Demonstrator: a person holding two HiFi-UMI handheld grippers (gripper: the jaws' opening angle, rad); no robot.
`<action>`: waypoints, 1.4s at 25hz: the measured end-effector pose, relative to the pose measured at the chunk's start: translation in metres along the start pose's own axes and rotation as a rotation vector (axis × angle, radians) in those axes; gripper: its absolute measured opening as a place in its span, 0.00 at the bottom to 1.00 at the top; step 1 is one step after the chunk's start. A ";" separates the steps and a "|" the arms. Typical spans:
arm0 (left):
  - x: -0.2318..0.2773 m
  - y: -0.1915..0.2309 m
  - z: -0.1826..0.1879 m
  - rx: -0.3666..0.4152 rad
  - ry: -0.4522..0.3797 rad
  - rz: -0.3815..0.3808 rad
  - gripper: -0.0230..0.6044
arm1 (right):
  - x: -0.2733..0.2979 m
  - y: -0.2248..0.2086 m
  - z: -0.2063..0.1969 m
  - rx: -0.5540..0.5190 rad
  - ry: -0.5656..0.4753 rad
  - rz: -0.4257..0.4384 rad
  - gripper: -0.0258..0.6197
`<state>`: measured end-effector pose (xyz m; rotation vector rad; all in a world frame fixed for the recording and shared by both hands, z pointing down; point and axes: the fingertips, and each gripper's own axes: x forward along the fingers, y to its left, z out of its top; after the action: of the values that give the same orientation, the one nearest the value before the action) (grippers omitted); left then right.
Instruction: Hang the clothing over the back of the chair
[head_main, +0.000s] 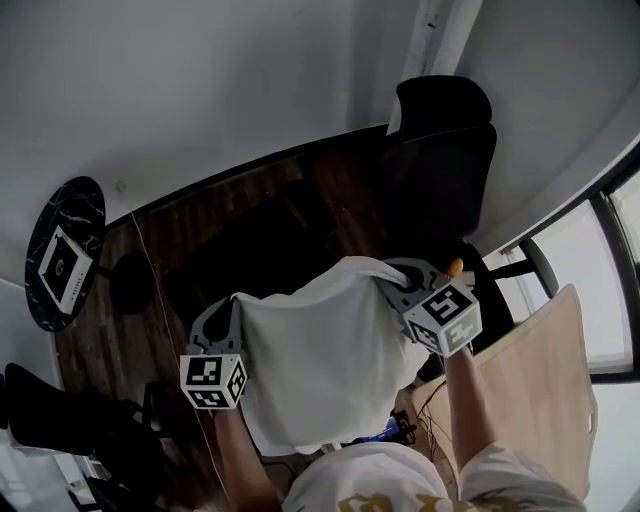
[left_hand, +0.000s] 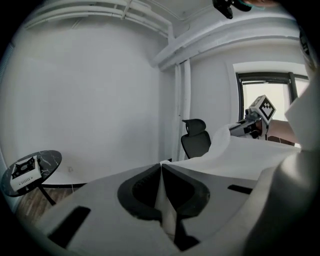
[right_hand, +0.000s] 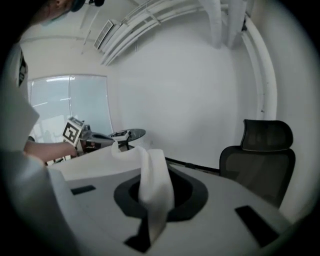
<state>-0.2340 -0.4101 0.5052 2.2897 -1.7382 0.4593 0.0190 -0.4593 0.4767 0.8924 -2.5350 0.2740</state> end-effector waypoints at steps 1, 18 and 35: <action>0.005 -0.002 -0.009 0.006 0.024 -0.003 0.07 | 0.007 0.002 -0.008 -0.023 0.033 0.014 0.08; 0.049 -0.058 -0.124 -0.085 0.413 -0.207 0.07 | 0.041 0.008 -0.075 0.221 0.147 0.145 0.17; 0.044 -0.075 -0.139 -0.229 0.491 -0.283 0.52 | -0.003 0.008 -0.064 0.521 0.037 0.301 0.45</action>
<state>-0.1656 -0.3781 0.6515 2.0002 -1.1504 0.6579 0.0372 -0.4311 0.5314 0.6580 -2.5975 1.0700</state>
